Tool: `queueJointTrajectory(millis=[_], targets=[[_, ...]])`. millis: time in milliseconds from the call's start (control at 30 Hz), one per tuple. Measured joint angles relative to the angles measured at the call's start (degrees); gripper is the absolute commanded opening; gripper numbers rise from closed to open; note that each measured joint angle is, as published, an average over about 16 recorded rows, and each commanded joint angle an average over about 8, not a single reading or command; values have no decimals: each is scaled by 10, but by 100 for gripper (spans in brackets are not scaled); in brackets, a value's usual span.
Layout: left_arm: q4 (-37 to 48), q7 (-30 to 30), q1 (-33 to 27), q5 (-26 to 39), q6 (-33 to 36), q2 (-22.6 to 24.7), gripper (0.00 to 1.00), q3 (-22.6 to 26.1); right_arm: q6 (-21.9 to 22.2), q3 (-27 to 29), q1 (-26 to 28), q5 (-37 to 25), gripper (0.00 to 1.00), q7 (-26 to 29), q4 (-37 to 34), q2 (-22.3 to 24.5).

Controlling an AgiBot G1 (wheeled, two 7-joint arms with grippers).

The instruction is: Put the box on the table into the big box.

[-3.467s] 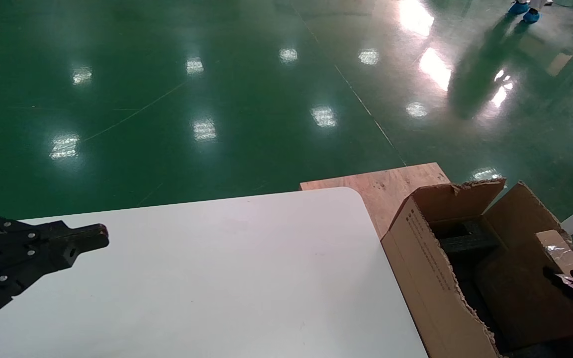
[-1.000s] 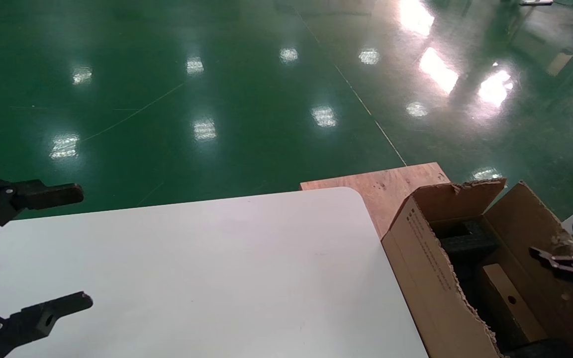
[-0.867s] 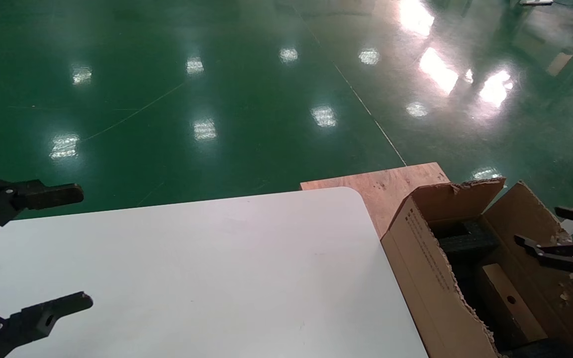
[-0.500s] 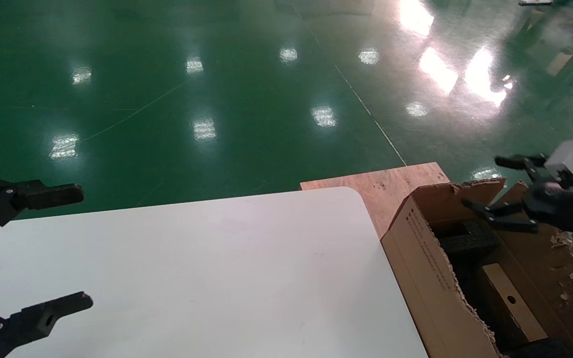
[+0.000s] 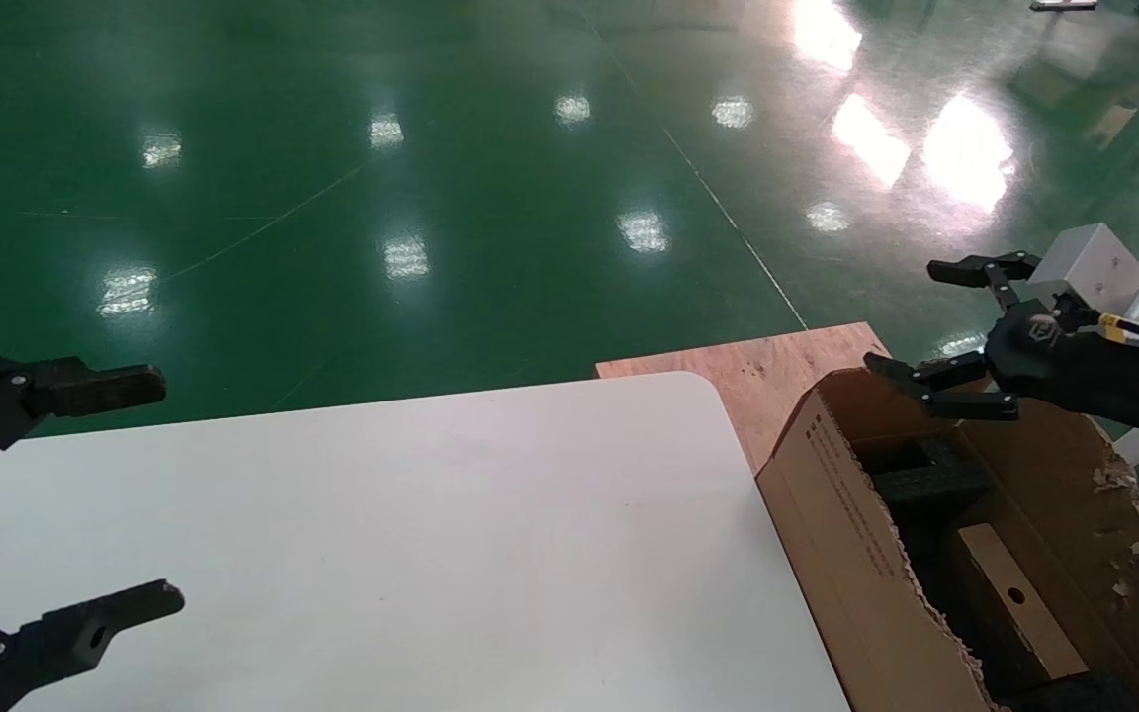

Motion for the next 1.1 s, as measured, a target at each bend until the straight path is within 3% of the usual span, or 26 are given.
queueJointTrajectory(millis=[200, 400, 1100], targets=[[0, 0, 0, 0, 0, 0, 100, 0, -9, 21, -15, -7, 100, 7, -5, -2], [0, 0, 0, 0, 0, 0, 100, 0, -32, 93, -67, -21, 100, 25, -4, -19], [0, 0, 0, 0, 0, 0, 100, 0, -173, 559, -404, -99, 100, 136, 19, -139]])
